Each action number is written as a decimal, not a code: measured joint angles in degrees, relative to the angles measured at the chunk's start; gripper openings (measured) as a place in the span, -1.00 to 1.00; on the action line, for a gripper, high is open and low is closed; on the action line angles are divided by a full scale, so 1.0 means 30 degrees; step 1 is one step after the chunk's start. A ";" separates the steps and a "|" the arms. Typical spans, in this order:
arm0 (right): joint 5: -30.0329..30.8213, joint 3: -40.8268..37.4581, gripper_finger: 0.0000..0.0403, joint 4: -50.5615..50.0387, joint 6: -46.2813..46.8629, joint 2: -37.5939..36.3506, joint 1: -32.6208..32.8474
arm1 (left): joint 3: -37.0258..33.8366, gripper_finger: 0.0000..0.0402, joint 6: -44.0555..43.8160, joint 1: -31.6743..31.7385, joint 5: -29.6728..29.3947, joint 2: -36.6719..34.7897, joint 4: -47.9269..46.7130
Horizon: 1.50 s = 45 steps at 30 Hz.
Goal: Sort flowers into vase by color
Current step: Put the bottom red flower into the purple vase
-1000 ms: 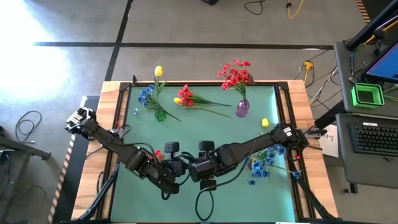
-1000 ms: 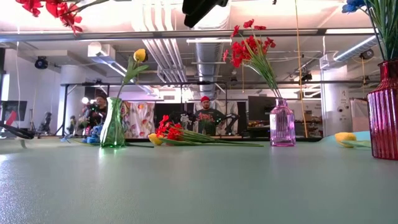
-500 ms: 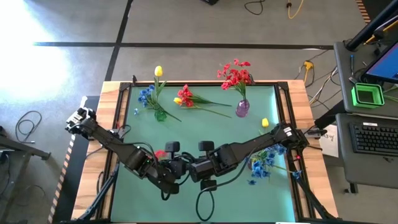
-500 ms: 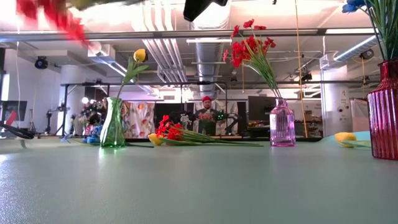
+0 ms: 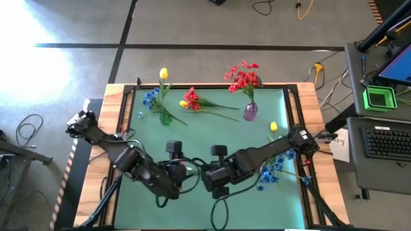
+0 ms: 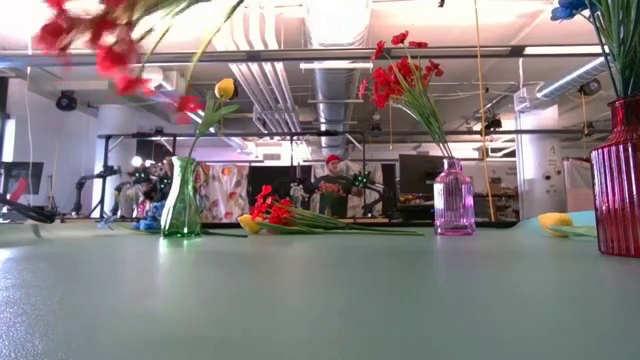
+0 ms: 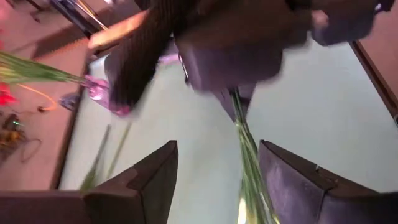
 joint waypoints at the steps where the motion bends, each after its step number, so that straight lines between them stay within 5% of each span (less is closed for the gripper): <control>1: 0.0369 0.0000 -0.96 -0.0105 0.0063 -0.0234 0.0157 | -0.0032 0.03 0.0073 -0.0316 -0.0621 -0.0289 0.0019; 19: 0.2609 -0.0117 -0.96 -0.0447 -0.0702 -0.5866 -0.0001 | -0.1487 -0.01 -0.0873 -0.5989 -1.0867 -0.2903 0.0562; 30: 0.3948 -0.0737 -0.96 0.1614 -0.2624 -0.8377 -0.0885 | -0.2677 -0.01 -0.1775 -0.6226 -1.0699 -0.2910 0.1290; 36: 0.1932 -0.4153 -0.96 0.6745 -0.4586 -0.9776 -0.1061 | -0.7373 -0.01 0.2102 -0.5143 -0.9737 -0.2873 1.0490; 41: 0.1829 -0.8218 -0.96 1.1639 -0.5311 -1.1316 -0.1061 | -1.1696 -0.01 0.8491 -0.3339 -0.3711 -0.2880 2.3538; 45: 0.1101 -1.1213 -0.96 1.6983 -0.6204 -1.2545 -0.1046 | -1.4621 -0.01 1.2071 -0.1748 -0.1387 -0.2880 3.3198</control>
